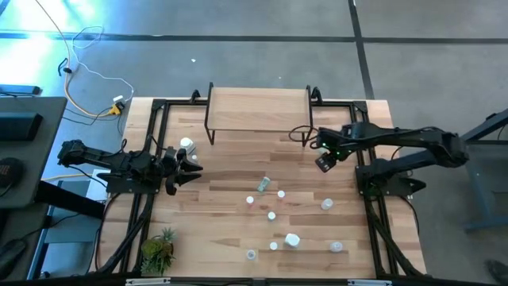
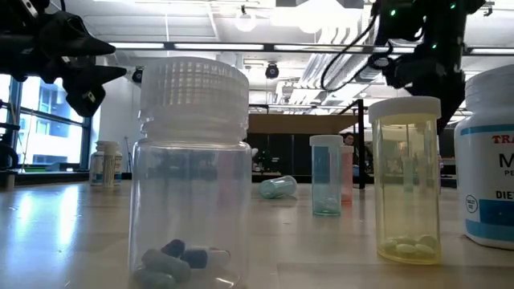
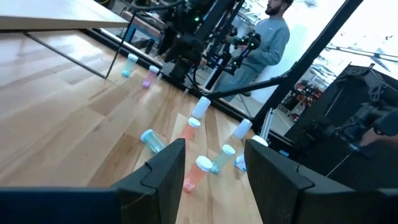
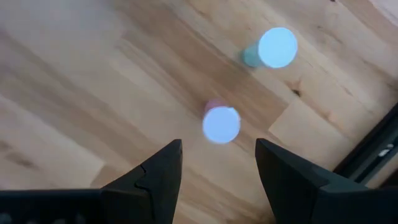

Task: Pick and place medicine bottles onto shelf by color
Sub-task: Put the purple pill bottle on the shelf

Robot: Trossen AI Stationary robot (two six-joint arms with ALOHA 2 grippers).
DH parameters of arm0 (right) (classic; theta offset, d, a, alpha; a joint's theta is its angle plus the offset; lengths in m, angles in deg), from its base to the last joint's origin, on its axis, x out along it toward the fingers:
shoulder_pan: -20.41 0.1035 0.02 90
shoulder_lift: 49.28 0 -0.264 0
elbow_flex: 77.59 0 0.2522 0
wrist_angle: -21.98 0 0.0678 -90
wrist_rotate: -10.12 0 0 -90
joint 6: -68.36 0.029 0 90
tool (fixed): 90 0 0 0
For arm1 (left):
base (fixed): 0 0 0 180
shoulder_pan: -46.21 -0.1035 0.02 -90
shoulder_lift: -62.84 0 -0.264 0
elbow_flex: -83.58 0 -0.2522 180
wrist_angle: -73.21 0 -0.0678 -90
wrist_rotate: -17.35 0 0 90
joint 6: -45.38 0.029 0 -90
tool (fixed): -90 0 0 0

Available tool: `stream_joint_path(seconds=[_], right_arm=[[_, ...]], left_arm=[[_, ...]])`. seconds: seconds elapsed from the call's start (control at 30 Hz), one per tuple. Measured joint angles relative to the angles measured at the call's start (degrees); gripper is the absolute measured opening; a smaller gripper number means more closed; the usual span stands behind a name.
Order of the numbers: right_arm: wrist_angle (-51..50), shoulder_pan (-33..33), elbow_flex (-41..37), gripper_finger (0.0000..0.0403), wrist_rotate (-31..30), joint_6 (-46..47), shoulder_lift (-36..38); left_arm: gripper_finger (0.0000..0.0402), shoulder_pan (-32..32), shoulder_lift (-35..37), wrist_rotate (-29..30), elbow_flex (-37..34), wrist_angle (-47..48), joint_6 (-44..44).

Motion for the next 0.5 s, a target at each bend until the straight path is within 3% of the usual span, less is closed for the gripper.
stream_joint_path(seconds=[0.5], right_arm=[[1.78,-4.54,-0.02,0.0194,0.36,-1.22,-8.53]], left_arm=[[0.0157,0.01,0.00,-0.01,0.00,0.00,0.00]])
